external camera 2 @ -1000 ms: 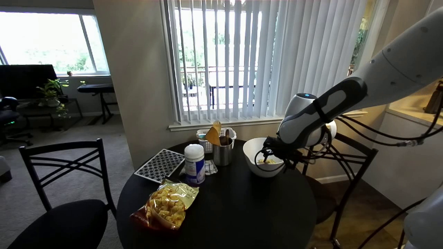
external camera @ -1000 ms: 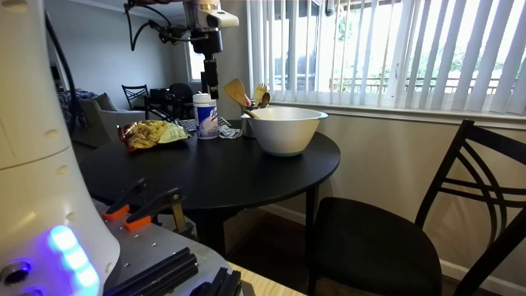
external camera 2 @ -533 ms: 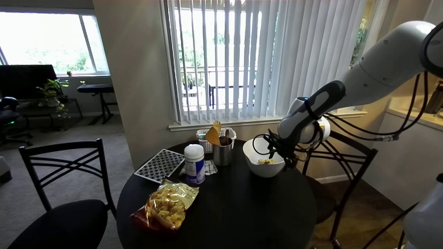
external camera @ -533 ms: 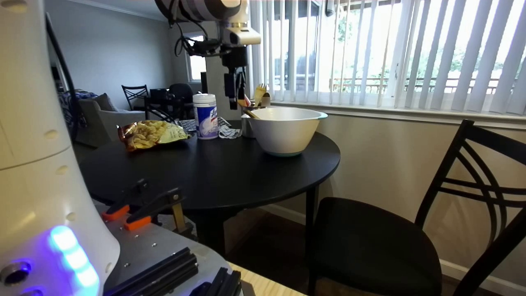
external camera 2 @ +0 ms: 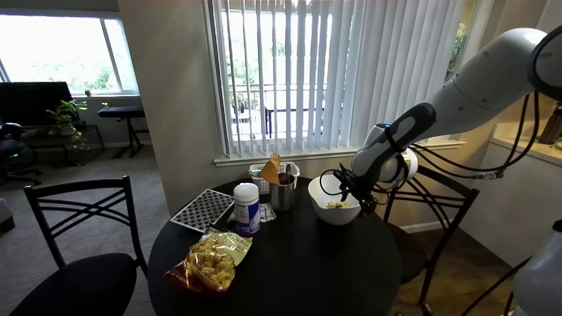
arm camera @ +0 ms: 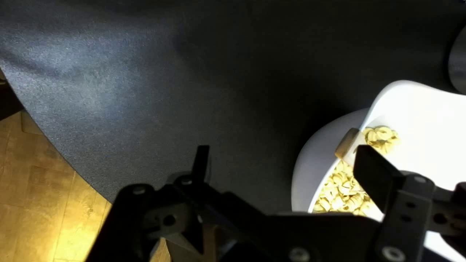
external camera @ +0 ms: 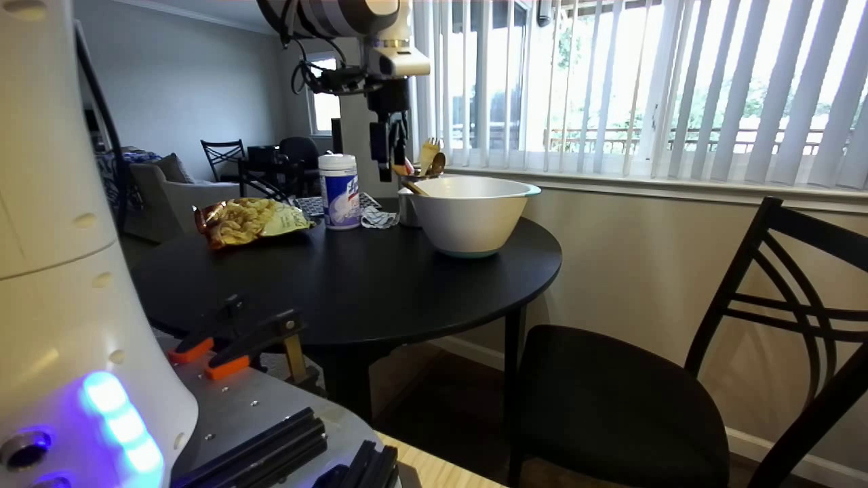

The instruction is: Use the wooden spoon to stir the contents in the bowl

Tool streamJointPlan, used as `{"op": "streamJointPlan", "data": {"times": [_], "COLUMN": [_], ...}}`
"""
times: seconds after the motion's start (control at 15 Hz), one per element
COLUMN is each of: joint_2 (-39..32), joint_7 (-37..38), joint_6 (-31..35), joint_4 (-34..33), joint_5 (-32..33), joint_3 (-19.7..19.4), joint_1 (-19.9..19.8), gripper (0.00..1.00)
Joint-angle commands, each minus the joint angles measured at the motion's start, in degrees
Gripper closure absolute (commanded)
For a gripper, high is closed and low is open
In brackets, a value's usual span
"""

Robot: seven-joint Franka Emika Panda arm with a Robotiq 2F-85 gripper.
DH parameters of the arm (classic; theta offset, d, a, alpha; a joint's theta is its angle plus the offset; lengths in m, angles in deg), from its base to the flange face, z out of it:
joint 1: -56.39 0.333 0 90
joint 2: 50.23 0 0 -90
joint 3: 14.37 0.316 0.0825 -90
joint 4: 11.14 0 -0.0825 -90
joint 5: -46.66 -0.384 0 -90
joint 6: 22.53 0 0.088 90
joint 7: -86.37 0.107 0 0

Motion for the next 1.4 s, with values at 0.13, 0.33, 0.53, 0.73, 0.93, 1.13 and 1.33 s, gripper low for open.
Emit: {"op": "streamJointPlan", "data": {"times": [0.13,0.33,0.53,0.73,0.93,1.13,1.33], "joint_2": [-1.6,-2.46,-3.21,-5.05,-11.52,-15.48,-21.04], "joint_7": [14.08,24.77,35.59,45.13,41.01,34.98,31.69], "joint_6": [11.81,16.87,22.63,32.01,43.43,41.11,39.93], "joint_4": [3.69,5.71,7.42,8.98,7.53,0.82,-4.34], "joint_5": [-1.57,0.26,1.3,3.3,-8.57,-23.13,-31.63], "joint_3": [-2.02,-2.5,-4.13,-11.26,-22.08,-30.92,-39.76], "joint_1": [3.12,4.51,7.79,15.64,28.79,41.81,55.34], "gripper": [0.0,0.0,0.0,0.0,0.0,0.0,0.0]}}
